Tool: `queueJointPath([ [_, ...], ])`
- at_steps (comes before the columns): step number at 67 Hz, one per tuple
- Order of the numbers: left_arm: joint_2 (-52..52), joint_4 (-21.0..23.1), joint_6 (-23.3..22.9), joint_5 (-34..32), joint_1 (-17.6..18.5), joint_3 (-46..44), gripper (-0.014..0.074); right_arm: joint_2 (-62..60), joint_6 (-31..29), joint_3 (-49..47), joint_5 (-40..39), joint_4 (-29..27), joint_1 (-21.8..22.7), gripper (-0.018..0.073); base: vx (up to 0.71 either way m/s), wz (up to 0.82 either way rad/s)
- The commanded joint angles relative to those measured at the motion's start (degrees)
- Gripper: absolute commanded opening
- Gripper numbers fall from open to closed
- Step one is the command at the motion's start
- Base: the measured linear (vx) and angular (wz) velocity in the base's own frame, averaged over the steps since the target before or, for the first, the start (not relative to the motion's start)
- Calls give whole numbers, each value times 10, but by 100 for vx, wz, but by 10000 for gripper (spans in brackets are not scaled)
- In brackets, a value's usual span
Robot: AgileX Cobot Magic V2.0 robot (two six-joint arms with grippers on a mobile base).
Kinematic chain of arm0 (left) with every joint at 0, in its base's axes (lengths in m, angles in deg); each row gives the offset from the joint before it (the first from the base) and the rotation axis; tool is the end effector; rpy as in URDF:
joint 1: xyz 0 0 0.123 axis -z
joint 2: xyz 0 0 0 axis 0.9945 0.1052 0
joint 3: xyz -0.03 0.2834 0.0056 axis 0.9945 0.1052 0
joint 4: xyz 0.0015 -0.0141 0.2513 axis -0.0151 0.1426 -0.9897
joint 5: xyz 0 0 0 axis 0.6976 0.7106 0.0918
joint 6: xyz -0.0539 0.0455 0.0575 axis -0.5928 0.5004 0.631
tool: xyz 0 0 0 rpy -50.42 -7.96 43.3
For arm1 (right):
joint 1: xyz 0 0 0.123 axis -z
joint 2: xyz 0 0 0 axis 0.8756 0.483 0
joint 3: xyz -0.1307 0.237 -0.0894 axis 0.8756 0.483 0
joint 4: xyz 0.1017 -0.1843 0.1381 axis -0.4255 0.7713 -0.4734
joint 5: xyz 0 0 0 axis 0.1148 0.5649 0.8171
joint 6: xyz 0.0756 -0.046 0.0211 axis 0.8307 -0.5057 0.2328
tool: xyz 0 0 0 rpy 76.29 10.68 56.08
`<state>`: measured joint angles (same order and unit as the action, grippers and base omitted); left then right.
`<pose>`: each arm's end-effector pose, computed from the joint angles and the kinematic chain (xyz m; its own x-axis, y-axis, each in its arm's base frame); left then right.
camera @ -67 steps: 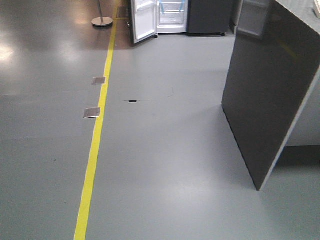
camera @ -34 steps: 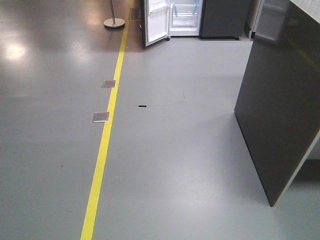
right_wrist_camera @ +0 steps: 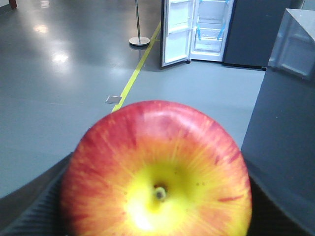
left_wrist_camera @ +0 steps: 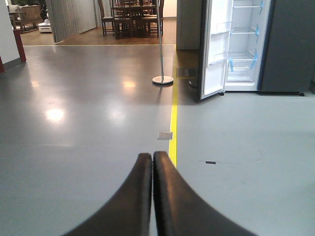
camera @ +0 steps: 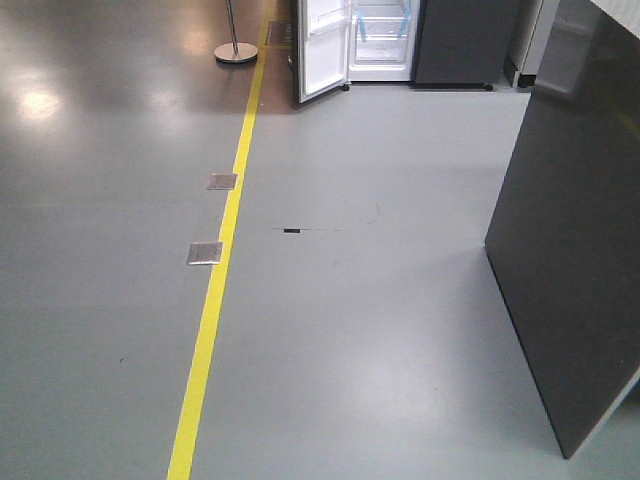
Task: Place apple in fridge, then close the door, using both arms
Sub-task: 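Drive toward the open white refrigerator carrying the apple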
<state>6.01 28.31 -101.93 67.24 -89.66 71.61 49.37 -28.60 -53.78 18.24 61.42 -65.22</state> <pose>0.0555 0.0088 0.1890 -0.0920 -0.0813 -0.9924 -0.1410 0.9877 -0.0679 0.0412 0.0110 0.3979 -0.2809 -0.0625 -0.9577 -0.1677 0.9857 -0.0151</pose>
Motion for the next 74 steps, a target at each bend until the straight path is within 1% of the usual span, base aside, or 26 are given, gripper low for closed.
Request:
queueJointPath([
  [1, -8, 3, 0, -40, 2, 9, -8, 7, -5, -13, -48, -1, 1, 150, 25, 1],
  [74, -8, 3, 0, -40, 2, 9, -8, 7, -5, -13, -48, -1, 1, 150, 28, 1],
])
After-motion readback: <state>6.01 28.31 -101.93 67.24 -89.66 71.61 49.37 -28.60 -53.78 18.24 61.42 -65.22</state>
